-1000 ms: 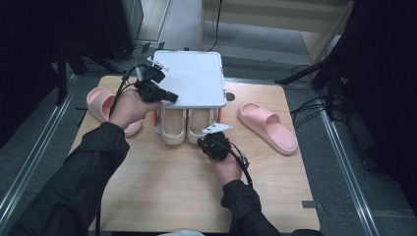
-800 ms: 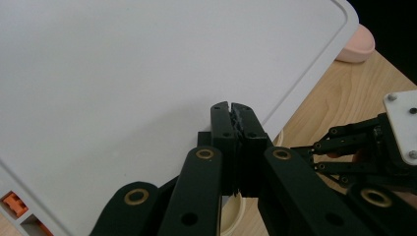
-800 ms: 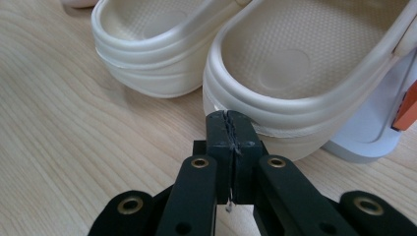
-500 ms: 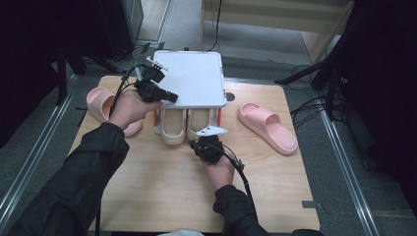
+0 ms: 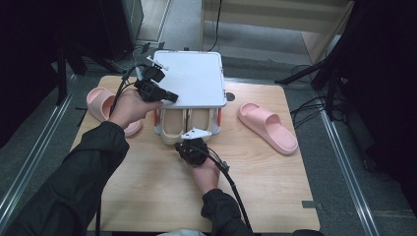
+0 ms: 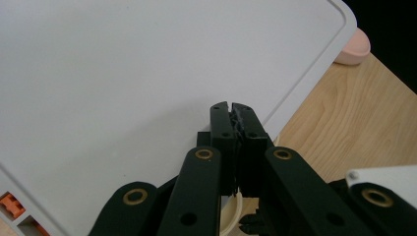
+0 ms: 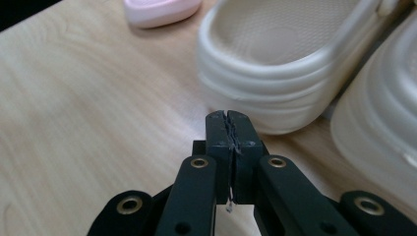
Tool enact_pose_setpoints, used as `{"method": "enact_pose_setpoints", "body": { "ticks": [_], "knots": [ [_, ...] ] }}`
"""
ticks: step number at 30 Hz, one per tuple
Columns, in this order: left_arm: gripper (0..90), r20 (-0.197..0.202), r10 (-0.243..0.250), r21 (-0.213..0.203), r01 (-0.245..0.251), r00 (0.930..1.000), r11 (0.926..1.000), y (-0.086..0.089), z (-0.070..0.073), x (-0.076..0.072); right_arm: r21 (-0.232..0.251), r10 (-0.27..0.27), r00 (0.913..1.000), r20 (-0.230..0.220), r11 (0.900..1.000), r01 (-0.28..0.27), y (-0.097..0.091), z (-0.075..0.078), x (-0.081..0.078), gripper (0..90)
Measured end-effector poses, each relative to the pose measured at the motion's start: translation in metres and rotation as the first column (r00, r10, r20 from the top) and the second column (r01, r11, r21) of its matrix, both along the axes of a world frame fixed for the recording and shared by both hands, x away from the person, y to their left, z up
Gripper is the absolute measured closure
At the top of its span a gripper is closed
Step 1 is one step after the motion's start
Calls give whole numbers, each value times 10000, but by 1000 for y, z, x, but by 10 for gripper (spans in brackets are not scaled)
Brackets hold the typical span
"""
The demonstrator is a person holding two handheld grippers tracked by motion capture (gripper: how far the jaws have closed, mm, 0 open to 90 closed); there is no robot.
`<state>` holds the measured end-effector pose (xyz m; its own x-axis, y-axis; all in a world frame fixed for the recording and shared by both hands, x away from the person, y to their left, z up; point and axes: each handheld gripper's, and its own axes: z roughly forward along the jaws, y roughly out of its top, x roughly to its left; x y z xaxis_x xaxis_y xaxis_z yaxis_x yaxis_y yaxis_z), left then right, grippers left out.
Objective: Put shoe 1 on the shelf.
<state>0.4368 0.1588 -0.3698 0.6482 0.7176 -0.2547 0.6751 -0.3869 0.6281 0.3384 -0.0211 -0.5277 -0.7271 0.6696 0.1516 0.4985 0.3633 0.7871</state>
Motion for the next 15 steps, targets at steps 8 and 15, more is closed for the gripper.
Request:
{"method": "enact_pose_setpoints", "body": {
  "ticks": [8, 15],
  "knots": [
    [883, 14, 0, 12, 0, 10000, 10000, 0, 0, 0, -144, -424, 9990, 141, 9990, 426, 5, 1, 14, 900],
    [883, -21, -49, 12, 49, 10000, 10000, 1, 0, 1, 149, -765, 9970, -84, 9969, 766, 7, 0, 30, 900]
  ]
}}
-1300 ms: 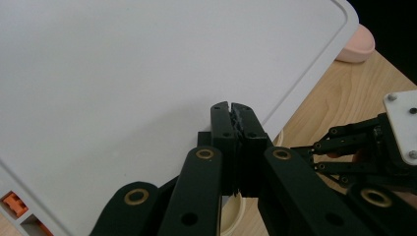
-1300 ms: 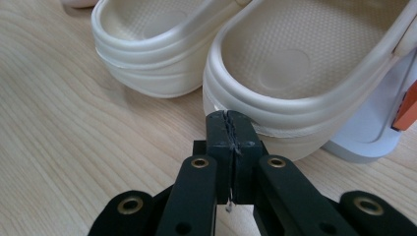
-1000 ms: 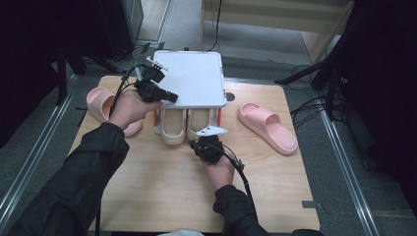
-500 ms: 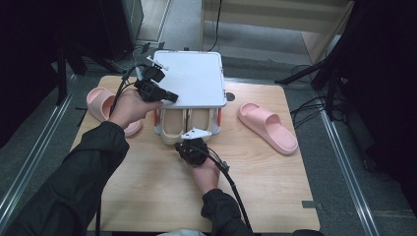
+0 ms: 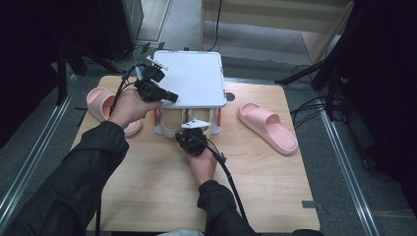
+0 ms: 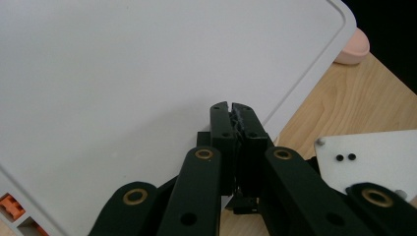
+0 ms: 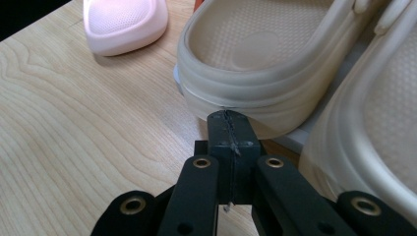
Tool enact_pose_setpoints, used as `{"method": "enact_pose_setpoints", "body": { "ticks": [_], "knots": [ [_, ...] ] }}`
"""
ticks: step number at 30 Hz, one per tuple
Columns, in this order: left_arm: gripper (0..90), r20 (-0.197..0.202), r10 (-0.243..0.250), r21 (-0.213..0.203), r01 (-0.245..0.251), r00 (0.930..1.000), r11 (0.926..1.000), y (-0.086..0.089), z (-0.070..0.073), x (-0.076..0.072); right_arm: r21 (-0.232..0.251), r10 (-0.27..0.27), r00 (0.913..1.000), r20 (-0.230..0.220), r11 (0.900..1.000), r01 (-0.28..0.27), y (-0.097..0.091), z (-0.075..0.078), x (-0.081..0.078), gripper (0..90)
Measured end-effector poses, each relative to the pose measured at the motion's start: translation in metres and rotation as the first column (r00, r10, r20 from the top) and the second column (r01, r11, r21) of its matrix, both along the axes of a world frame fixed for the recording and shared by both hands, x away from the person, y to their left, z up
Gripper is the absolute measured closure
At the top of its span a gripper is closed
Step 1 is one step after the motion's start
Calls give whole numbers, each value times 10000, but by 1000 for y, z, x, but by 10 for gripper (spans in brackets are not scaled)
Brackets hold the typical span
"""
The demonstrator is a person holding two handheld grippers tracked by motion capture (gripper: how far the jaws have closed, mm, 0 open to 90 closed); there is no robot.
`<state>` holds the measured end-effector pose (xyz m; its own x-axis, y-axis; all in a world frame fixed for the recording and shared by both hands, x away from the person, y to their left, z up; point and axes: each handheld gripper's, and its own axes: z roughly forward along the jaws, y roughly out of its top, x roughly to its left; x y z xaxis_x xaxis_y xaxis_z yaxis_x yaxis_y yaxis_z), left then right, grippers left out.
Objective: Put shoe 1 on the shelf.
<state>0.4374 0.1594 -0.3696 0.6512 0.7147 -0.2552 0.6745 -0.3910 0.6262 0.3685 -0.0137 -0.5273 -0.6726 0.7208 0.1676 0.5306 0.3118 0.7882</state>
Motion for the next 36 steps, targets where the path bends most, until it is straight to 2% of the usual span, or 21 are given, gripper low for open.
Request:
{"method": "enact_pose_setpoints", "body": {
  "ticks": [4, 7, 11, 16, 19, 20, 22, 29, 31, 34, 36],
  "knots": [
    [883, -10, 2, 66, -2, 10000, 10000, -1, 1, 0, -85, 240, 9995, 210, 9997, -239, -7, 5, -8, 900],
    [882, 57, 23, 162, -24, 10000, 9999, -2, 1, -1, -181, 420, 9989, 184, 9990, -417, -17, 6, -13, 900],
    [882, 43, 22, 176, -22, 10000, 9998, -2, 1, -1, -654, 618, 9973, 390, 9961, -592, -34, 7, -21, 900],
    [883, 11, 21, 156, -21, 10000, 9999, -2, 1, 0, -966, 459, 9981, 400, 9944, -419, -53, 5, -24, 900],
    [884, 5, 21, 163, -21, 10000, 9999, -2, 1, 0, -1155, 103, 9985, 540, 9933, -40, -58, 2, -17, 900],
    [884, 1, 17, 163, -17, 10000, 9999, -2, 1, 0, -945, 141, 9990, 415, 9955, -101, -60, 1, -13, 900],
    [884, 9, 8, 161, -8, 10000, 9999, -2, 1, 0, -908, -59, 9987, 504, 9958, 105, -60, 0, -9, 900],
    [877, 100, -52, 196, 50, 9999, 9998, -2, 1, -1, -607, -212, 9997, 147, 9979, 221, -54, -1, 6, 900],
    [871, 105, -64, 218, 62, 9999, 9997, -3, 2, -1, -536, -132, 9999, 39, 9985, 134, -56, 1, 5, 900],
    [830, 52, 27, 190, -28, 10000, 9998, -4, 3, -2, -522, 71, 9999, 108, 9986, -65, -61, 3, -1, 900],
    [804, 66, 70, 354, -73, 10000, 9993, -6, 5, -5, -404, 260, 9997, -21, 9988, -261, -67, 5, -6, 900]
  ]
}}
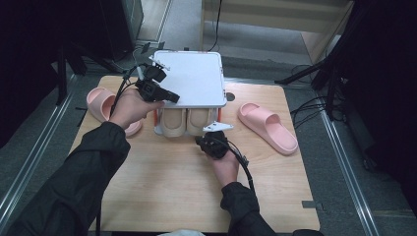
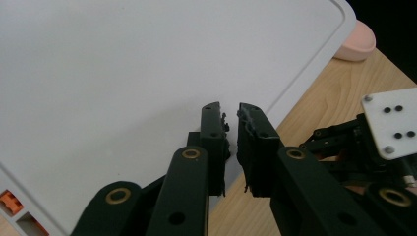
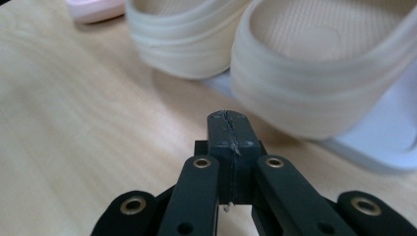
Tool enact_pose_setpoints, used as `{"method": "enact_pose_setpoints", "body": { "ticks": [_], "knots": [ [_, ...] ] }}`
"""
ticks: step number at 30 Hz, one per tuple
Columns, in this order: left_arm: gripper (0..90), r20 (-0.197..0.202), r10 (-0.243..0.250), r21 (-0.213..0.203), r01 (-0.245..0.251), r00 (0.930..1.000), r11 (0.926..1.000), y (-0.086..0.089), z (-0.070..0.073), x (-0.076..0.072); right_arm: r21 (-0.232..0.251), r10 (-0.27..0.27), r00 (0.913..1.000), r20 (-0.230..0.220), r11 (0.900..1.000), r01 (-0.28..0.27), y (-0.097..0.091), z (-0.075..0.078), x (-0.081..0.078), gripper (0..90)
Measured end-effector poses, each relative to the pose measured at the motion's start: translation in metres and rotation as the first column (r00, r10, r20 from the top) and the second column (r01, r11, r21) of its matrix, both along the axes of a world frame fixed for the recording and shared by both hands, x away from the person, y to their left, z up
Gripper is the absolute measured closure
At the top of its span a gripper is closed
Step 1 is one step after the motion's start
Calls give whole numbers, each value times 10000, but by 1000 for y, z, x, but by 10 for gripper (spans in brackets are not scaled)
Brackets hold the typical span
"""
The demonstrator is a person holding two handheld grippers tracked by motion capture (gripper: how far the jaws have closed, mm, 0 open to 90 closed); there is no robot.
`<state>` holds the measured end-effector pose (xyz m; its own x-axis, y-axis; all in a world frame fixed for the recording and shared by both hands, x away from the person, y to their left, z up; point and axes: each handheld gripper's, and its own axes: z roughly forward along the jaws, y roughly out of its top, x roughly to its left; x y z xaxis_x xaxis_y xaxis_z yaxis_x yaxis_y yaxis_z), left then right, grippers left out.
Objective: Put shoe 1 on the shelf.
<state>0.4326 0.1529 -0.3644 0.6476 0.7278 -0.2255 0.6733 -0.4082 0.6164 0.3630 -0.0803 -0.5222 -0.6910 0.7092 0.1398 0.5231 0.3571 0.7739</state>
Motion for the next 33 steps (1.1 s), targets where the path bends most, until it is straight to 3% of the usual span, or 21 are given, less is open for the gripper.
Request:
{"method": "enact_pose_setpoints", "body": {
  "ticks": [2, 4, 6, 10, 13, 22, 33],
  "knots": [
    [772, -130, -101, 69, 102, 9999, 9999, -2, 4, -7, 37, 191, 9997, -122, 9998, -191, -5, 2, -5, 896],
    [749, -12, -196, 185, 196, 9998, 9996, -3, 8, -14, -181, 427, 9990, -153, 9989, -429, -13, 8, -14, 887],
    [732, 63, -129, 31, 129, 9999, 9999, -1, 13, -20, -289, 582, 9982, -143, 9979, -585, -21, 15, -20, 887],
    [697, 213, -170, -292, 177, 9996, 9994, 5, 23, -36, 212, 639, 9964, -566, 9978, -628, -49, 30, -29, 862],
    [678, 166, -151, -465, 159, 9997, 9988, 10, 24, -49, 518, 616, 9968, -502, 9969, -590, -64, 37, -29, 838],
    [611, 131, 69, -468, -63, 9999, 9989, 25, 19, -75, -113, 455, 9934, -1057, 9988, -469, -99, 32, -27, 773],
    [573, 210, 455, -421, -446, 9987, 9981, 45, -1, -99, -4, 461, 9947, -916, 9989, -464, -127, 37, -33, 722]
  ]
}}
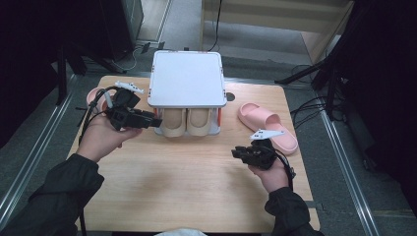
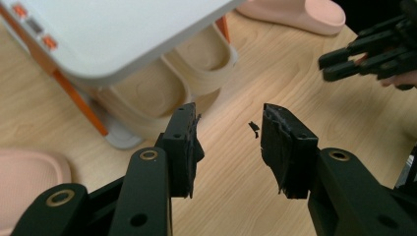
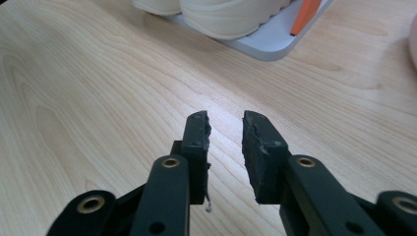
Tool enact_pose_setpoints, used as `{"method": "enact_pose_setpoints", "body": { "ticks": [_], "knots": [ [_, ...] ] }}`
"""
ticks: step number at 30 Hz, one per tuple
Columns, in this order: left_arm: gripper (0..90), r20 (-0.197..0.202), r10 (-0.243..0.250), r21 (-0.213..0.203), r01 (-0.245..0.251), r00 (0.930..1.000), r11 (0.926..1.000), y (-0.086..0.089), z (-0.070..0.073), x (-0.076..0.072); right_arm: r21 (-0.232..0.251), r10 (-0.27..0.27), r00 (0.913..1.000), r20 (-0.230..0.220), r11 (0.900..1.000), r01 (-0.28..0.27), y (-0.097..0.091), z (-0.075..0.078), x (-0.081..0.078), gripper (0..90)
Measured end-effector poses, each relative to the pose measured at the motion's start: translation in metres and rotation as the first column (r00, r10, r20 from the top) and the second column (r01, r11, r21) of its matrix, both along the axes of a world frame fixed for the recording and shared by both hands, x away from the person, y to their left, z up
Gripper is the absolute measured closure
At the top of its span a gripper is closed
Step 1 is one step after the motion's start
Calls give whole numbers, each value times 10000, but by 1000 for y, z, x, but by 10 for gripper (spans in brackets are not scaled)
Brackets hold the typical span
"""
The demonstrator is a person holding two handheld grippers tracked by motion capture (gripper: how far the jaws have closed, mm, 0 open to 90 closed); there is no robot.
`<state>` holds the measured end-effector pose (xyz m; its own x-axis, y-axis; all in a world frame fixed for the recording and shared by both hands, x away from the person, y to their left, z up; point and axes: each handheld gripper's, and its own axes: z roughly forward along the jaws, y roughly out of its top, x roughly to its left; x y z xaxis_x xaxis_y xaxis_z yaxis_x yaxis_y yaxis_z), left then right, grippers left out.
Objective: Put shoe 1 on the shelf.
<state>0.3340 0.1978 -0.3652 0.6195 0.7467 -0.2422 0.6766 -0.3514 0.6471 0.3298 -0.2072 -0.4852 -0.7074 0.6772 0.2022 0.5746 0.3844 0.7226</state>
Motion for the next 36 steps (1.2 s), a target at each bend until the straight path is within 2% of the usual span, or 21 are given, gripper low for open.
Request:
{"method": "enact_pose_setpoints", "body": {
  "ticks": [3, 9, 12, 16, 22, 25, 31, 34, 36],
  "knots": [
    [570, -130, 192, -64, -193, 9997, 9998, 9, -11, -3, 94, 41, 9997, 261, 9999, -43, -7, 4, -3, 722],
    [571, -394, 699, -184, -707, 9968, 9973, 28, -35, -7, -13, -196, 9995, 250, 9998, 197, -22, 5, -4, 721],
    [572, -516, 998, -89, -1004, 9937, 9949, 38, -46, -7, 72, -349, 9992, 199, 9994, 348, -28, 4, 0, 722],
    [572, -692, 1357, -181, -1373, 9883, 9904, 50, -62, -7, 46, -491, 9987, 130, 9988, 490, -33, 3, 6, 723],
    [572, -756, 1855, 15, -1859, 9797, 9826, 64, -84, -4, -4, -603, 9982, 31, 9982, 603, -36, 2, 12, 723],
    [572, -871, 2209, 13, -2216, 9714, 9751, 75, -93, -1, 4, -614, 9981, 5, 9981, 614, -36, 2, 16, 723],
    [573, -871, 3011, 167, -3008, 9496, 9535, 98, -108, 11, -92, -555, 9984, -52, 9984, 554, -33, 1, 19, 723],
    [573, -862, 3244, 379, -3223, 9420, 9459, 104, -112, 21, -130, -470, 9989, -56, 9988, 469, -31, 1, 20, 723],
    [576, -744, 3330, 405, -3308, 9400, 9428, 105, -114, 27, -193, -474, 9989, -62, 9987, 473, -30, 1, 20, 723]
  ]
}}
